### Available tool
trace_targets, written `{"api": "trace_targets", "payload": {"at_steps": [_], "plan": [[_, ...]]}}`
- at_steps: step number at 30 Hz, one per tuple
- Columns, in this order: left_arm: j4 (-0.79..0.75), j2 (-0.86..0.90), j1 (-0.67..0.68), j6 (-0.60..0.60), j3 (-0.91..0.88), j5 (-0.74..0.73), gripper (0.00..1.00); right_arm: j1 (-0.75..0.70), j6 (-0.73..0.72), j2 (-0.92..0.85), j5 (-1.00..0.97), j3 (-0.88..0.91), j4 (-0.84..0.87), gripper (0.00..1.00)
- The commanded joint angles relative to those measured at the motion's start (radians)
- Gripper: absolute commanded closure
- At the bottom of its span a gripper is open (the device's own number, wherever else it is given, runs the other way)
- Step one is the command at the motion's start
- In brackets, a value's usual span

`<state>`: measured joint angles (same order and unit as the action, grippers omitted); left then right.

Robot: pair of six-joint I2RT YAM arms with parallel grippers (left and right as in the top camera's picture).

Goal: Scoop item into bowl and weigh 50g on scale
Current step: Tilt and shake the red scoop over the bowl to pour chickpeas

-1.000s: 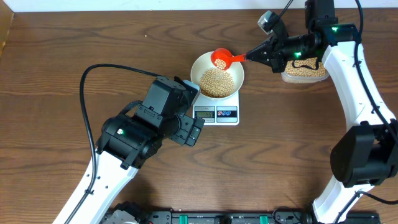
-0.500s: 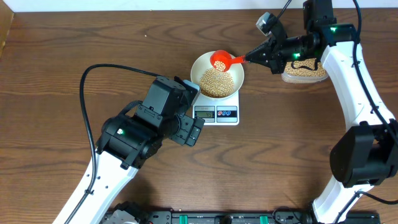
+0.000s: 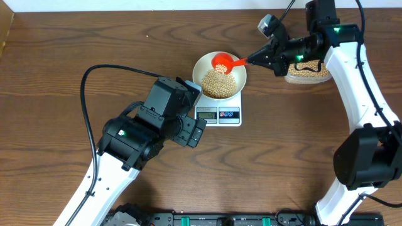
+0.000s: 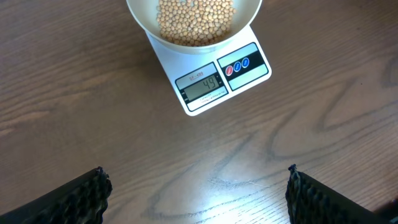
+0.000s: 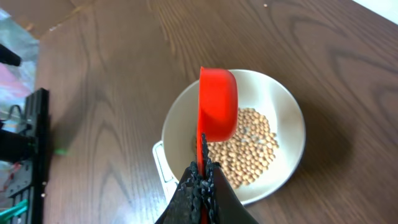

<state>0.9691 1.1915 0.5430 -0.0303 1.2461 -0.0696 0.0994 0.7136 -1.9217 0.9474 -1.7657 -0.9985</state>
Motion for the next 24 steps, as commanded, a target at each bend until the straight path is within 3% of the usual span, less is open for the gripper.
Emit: {"api": "trace_targets", "payload": {"at_steps": [1,24], "plan": [[0.002,0.006,-0.006,-0.007,0.025,-0.002,0.08,0.0,-0.01,0.043,-0.021,0.0,0.0,0.99],[0.002,0.006,-0.006,-0.007,0.025,-0.001,0.08,-0.003,-0.068,0.043,-0.013,0.0,0.008,0.99]]}}
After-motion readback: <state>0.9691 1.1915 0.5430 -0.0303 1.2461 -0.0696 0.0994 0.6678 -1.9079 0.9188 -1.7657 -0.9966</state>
